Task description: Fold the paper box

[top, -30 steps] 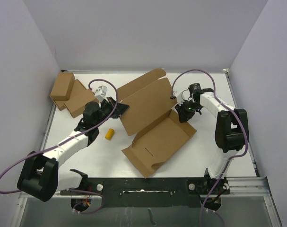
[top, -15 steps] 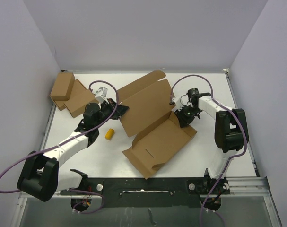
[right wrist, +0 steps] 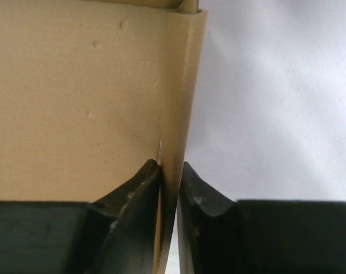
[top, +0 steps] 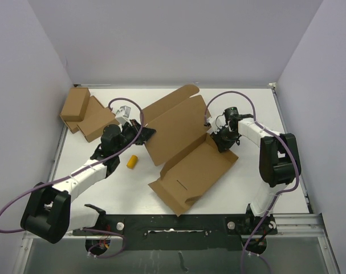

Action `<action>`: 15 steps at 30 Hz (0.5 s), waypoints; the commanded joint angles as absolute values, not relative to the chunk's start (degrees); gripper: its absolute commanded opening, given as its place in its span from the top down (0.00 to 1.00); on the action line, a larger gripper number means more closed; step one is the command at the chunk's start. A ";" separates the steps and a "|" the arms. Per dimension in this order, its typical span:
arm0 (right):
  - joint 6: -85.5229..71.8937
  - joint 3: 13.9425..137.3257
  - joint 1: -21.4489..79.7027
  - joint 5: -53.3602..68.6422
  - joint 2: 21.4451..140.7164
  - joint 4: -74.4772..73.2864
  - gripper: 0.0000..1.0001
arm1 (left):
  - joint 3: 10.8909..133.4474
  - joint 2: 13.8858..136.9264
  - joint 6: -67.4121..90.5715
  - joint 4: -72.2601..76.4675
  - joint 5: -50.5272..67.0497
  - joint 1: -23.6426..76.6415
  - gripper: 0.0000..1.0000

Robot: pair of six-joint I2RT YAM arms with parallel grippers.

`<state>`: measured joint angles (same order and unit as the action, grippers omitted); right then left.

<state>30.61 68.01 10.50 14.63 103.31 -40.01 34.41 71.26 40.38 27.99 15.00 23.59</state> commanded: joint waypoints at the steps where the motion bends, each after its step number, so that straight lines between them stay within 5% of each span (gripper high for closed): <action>1: 32.30 67.58 9.95 12.90 101.24 -39.47 0.75 | 36.01 69.87 38.33 31.20 13.62 23.26 1.00; 6: 32.47 67.56 9.43 16.84 98.79 -39.71 0.65 | 36.58 70.17 37.91 31.21 13.92 23.20 1.00; 15: 30.64 64.58 9.64 15.43 97.08 -32.72 0.66 | 37.84 71.71 37.76 31.59 15.61 23.20 1.00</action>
